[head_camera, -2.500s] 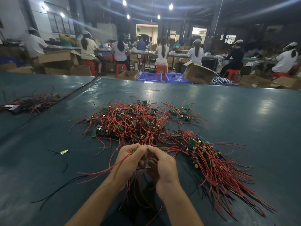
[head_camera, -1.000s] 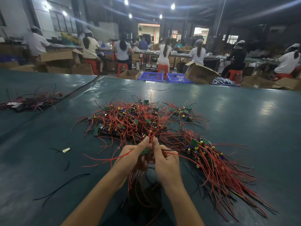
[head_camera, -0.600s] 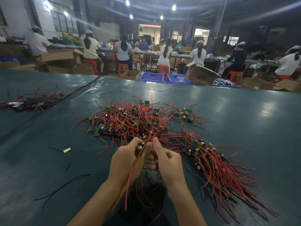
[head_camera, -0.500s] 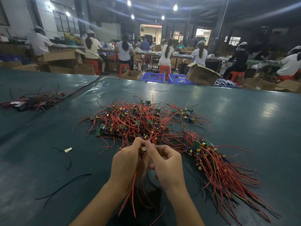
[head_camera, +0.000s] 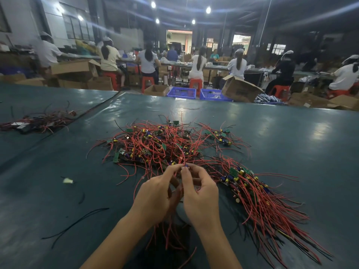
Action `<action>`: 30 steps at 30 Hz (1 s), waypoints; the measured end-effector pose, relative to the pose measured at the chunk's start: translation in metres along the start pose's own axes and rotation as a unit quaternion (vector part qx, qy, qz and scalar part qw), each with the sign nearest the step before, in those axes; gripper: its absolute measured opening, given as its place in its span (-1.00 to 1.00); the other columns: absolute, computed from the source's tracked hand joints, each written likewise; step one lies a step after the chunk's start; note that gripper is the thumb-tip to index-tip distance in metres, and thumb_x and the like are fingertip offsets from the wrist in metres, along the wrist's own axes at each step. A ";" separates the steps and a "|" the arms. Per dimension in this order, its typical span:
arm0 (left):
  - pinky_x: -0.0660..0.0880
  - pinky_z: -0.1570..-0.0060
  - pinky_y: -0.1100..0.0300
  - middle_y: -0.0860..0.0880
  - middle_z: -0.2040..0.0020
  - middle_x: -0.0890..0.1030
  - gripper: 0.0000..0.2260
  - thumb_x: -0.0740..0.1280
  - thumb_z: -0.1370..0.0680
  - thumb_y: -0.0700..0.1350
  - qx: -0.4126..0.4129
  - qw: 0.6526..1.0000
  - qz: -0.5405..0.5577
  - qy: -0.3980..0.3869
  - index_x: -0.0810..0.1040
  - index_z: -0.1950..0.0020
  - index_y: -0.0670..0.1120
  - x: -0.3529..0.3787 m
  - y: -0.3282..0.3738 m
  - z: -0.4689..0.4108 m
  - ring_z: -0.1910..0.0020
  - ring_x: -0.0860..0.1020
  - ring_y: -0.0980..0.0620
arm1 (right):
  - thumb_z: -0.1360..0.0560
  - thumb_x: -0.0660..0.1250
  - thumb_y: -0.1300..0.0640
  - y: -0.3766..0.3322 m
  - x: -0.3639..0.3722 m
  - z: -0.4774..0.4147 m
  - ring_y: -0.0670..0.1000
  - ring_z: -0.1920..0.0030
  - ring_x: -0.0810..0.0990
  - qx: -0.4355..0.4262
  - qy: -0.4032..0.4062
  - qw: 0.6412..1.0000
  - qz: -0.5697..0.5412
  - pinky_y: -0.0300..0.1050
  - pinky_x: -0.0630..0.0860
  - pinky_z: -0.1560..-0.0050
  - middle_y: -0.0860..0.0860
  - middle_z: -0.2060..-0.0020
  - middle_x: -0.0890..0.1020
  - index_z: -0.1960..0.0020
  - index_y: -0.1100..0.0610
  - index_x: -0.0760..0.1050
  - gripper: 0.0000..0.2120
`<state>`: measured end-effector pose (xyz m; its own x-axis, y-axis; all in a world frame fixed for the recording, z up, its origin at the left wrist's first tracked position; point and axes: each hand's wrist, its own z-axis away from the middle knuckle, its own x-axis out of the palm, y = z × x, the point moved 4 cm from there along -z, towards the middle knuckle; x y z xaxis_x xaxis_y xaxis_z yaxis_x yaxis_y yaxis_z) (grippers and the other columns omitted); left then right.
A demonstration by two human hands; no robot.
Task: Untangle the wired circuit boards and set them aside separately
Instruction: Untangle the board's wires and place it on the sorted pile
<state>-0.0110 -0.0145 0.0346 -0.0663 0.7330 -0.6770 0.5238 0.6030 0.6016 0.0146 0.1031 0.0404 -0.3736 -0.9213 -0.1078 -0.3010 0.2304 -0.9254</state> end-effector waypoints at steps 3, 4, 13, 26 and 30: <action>0.44 0.33 0.16 0.24 0.20 0.57 -0.67 0.21 -0.61 0.07 0.026 0.998 -0.052 0.017 0.37 -0.39 0.21 -0.002 0.004 0.000 0.32 0.52 0.18 | -0.60 0.30 0.10 -0.001 -0.016 -0.008 -0.12 0.14 0.65 0.011 0.067 0.997 -0.044 -0.24 0.59 0.17 -0.07 0.10 0.68 -0.14 0.00 0.58 -0.85; 0.45 0.33 0.16 0.25 0.22 0.55 -0.68 0.22 -0.60 0.06 0.037 0.997 -0.068 0.025 0.42 -0.36 0.19 -0.003 0.004 0.000 0.32 0.53 0.18 | -0.61 0.28 0.12 -0.001 -0.023 -0.011 -0.10 0.16 0.66 0.015 0.091 0.994 -0.054 -0.18 0.61 0.17 -0.03 0.08 0.67 -0.21 0.04 0.56 -0.80; 0.44 0.08 0.27 0.18 0.00 0.54 -0.77 0.28 -0.56 0.02 -0.040 0.987 -0.146 0.055 0.56 -0.20 0.06 -0.001 -0.023 -0.003 0.01 0.47 0.15 | -0.60 0.29 0.08 -0.002 -0.076 -0.031 0.18 -0.01 0.61 -0.042 0.225 0.952 0.202 -0.08 0.44 0.07 0.11 0.00 0.66 -0.38 0.12 0.49 -0.64; 0.14 -0.42 -0.04 -0.02 -0.56 0.18 -0.43 0.00 -0.59 0.28 -0.166 0.935 -0.297 -0.095 0.25 -0.51 0.02 0.010 -0.060 -0.003 -0.51 0.12 -0.03 | -0.58 0.30 0.04 0.011 -0.001 -0.001 -0.11 -0.23 0.37 -0.031 -0.007 0.968 0.251 -0.37 0.23 -0.16 -0.12 -0.23 0.53 -0.41 0.02 0.46 -0.60; 0.19 -0.38 -0.01 0.02 -0.49 0.33 -0.48 0.06 -0.60 0.23 -0.171 0.948 -0.263 -0.055 0.36 -0.45 -0.04 0.006 -0.056 -0.006 -0.46 0.23 -0.01 | -0.59 0.27 -0.02 0.023 0.007 0.000 -0.13 -0.30 0.35 0.016 -0.064 0.968 0.240 -0.35 0.23 -0.17 -0.16 -0.26 0.48 -0.44 -0.02 0.42 -0.58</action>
<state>-0.0457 -0.0423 -0.0011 -0.1429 0.2757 -0.9506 0.1365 0.9567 0.2570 0.0052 0.1019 0.0180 -0.3513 -0.7418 -0.5712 -0.0913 0.6343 -0.7677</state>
